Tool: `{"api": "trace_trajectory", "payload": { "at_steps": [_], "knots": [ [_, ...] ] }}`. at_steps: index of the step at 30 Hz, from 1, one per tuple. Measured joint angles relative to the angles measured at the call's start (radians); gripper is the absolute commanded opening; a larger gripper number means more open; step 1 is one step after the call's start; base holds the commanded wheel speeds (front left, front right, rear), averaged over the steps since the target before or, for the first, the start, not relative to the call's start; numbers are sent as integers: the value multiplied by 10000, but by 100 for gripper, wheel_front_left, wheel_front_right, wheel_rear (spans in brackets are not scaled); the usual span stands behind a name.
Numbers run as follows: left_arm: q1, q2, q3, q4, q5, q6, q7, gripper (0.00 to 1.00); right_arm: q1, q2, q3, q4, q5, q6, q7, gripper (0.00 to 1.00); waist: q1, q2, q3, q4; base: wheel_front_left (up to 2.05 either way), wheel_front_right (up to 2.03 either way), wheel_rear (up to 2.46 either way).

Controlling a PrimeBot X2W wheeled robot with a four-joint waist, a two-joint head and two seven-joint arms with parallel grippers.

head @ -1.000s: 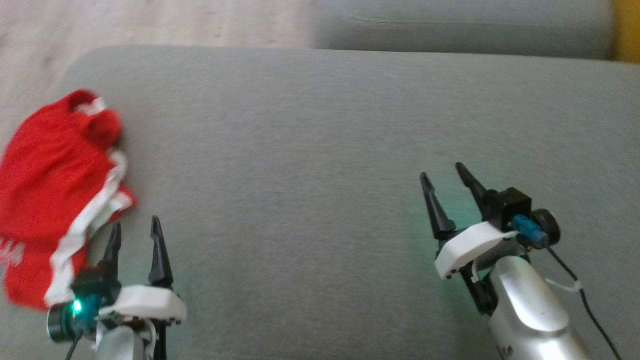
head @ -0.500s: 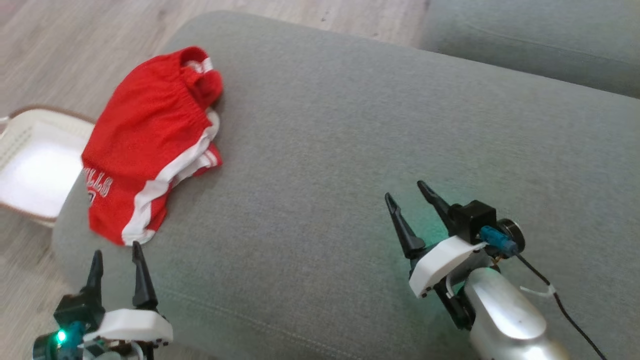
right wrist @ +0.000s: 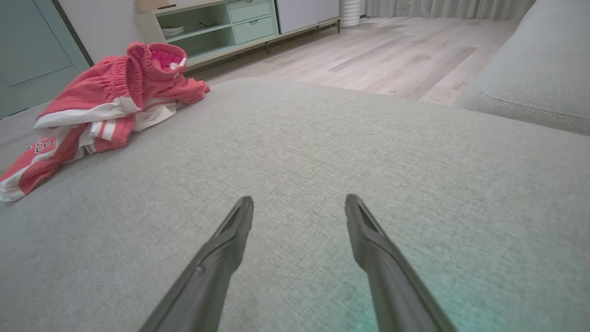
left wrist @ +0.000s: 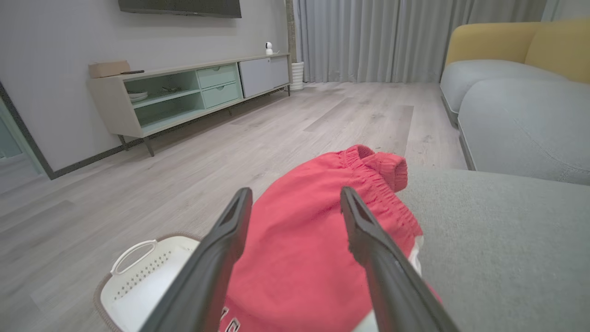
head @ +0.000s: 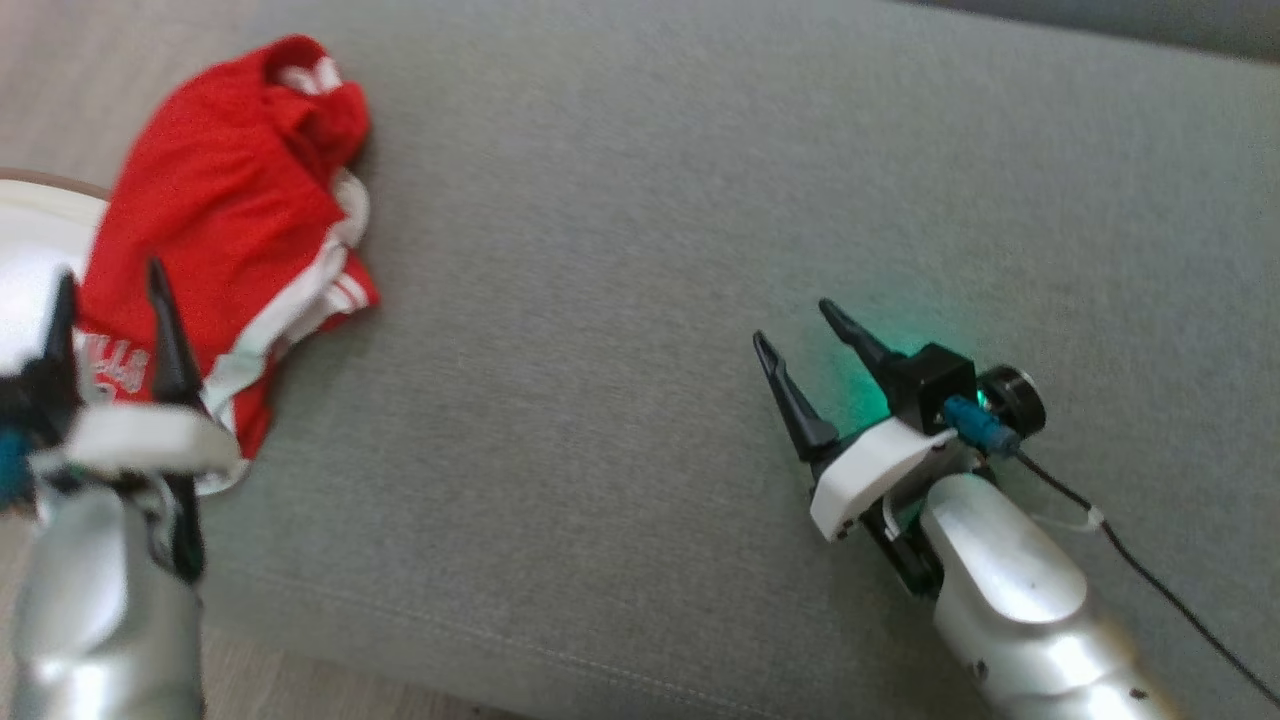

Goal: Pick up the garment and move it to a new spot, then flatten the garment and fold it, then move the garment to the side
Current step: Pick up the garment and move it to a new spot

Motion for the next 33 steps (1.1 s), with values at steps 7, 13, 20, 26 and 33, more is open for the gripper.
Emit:
{"api": "trace_trajectory", "payload": {
  "at_steps": [7,13,20,26,33],
  "knots": [
    [-2206,846,-974,1371,-635,-79,-2,100,-381,-102,-29,-347,-182,0,-2,100,1,0,965,-649,0,0,0],
    [-3180,1415,-1645,2938,-966,-79,19,100,-702,-105,98,-805,-259,2,-69,100,0,0,1578,-1236,0,0,0],
    [-3626,1599,-1712,4502,-1106,213,368,100,-850,-19,130,-1064,-299,12,-117,100,-1,0,1920,-1690,0,0,0],
    [-3917,1601,-1756,5233,-1106,380,351,0,-900,50,146,-1083,-326,12,-115,100,-1,0,1947,-1836,0,0,0],
    [-3947,1710,-1831,4326,-980,453,31,0,-716,13,-94,-888,-326,12,-111,100,-1,0,1568,-1811,0,0,0]
  ]
}}
